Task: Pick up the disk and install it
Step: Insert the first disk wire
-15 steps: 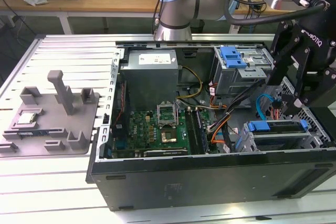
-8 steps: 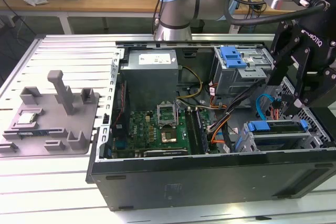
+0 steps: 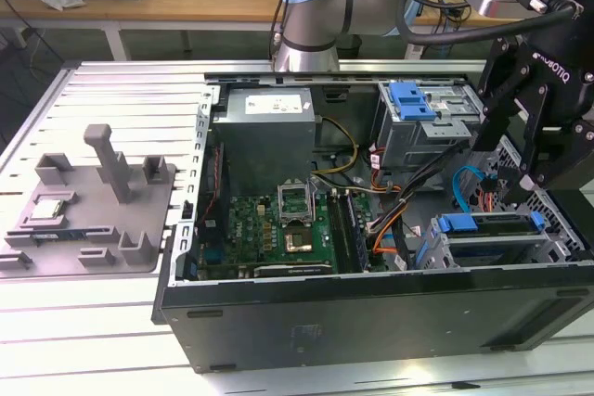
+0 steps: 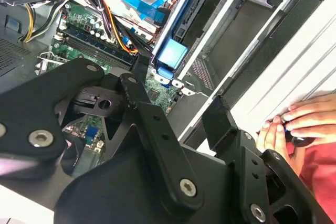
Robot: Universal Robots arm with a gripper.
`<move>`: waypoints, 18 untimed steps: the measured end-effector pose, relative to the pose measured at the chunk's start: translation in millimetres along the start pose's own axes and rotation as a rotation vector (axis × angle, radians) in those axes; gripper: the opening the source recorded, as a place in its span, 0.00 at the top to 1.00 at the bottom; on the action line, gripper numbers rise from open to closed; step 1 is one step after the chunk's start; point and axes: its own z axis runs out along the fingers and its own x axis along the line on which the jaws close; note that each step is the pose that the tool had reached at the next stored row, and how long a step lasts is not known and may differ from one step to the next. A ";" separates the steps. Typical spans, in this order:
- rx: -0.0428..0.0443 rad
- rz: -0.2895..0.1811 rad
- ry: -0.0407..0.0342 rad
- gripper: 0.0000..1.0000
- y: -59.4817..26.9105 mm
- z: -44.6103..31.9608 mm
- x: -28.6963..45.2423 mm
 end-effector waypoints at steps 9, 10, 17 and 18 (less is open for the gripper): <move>0.0037 0.008 0.1744 0.32 0.4 -0.3 -35.6; 0.0030 0.015 0.1750 0.32 -0.6 -0.5 -38.0; -0.0045 0.094 0.1787 0.32 -7.4 -0.2 -40.4; -0.0046 0.098 0.1831 0.32 -7.8 -0.1 -40.7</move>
